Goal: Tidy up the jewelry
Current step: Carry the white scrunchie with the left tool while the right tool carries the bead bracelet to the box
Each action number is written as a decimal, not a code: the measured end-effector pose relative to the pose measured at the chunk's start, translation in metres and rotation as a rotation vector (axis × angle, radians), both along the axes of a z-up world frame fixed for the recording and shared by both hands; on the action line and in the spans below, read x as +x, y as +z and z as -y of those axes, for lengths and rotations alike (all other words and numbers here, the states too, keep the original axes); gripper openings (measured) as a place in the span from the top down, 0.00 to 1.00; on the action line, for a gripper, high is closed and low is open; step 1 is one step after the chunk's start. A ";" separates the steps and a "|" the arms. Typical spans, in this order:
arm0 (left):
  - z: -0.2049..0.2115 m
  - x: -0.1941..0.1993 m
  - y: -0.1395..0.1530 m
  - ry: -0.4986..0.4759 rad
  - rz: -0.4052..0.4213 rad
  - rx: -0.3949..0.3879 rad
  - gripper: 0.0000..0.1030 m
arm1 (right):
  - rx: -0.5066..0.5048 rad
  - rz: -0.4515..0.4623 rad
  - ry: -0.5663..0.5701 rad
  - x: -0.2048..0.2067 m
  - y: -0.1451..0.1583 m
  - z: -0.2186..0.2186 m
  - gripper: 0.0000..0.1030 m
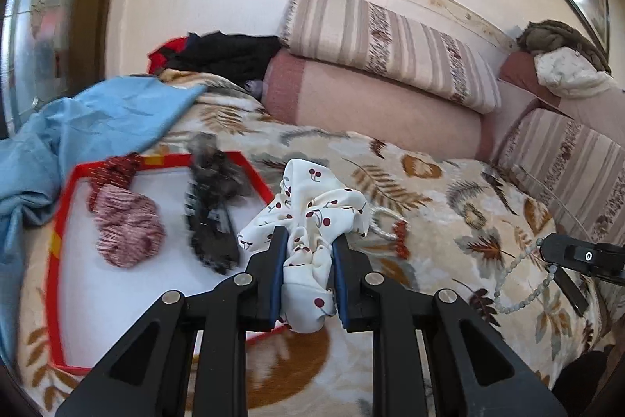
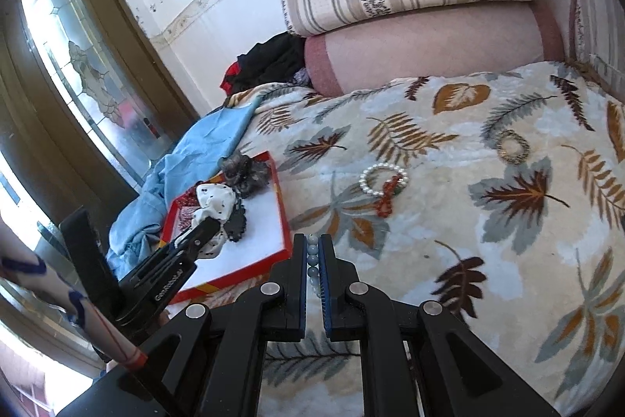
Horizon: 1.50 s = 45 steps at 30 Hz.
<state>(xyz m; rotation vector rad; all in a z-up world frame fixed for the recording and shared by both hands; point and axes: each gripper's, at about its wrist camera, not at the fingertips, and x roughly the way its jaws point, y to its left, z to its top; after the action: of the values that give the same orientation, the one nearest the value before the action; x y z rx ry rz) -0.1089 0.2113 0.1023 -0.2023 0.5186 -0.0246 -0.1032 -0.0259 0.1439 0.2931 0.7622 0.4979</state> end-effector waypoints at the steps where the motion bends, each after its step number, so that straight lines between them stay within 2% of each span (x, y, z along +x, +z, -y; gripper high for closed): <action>1: -0.007 -0.002 0.001 0.017 0.000 0.000 0.80 | 0.005 -0.001 0.009 0.003 0.000 -0.003 0.94; 13: -0.083 -0.017 -0.008 0.198 -0.055 -0.055 0.79 | 0.076 -0.025 0.138 0.042 0.008 -0.063 0.94; 19: -0.104 -0.018 -0.015 0.303 -0.074 -0.058 0.79 | 0.068 -0.046 0.222 0.060 0.002 -0.119 0.93; 24: -0.121 -0.015 -0.026 0.359 -0.117 -0.094 0.79 | 0.069 -0.088 0.274 0.070 -0.013 -0.163 0.93; 35: -0.132 -0.008 -0.041 0.383 -0.186 -0.117 0.79 | 0.034 -0.165 0.361 0.076 -0.046 -0.234 0.93; 40: -0.133 -0.006 -0.048 0.380 -0.221 -0.126 0.79 | 0.000 -0.202 0.348 0.081 -0.067 -0.237 0.93; 45: -0.132 -0.004 -0.052 0.381 -0.246 -0.118 0.78 | -0.025 -0.208 0.336 0.080 -0.076 -0.234 0.93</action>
<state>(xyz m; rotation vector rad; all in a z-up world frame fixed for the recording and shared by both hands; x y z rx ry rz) -0.1126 0.3434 0.0505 -0.4201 0.7169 0.3452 -0.0228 0.2076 0.0684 0.1947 1.0267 0.7817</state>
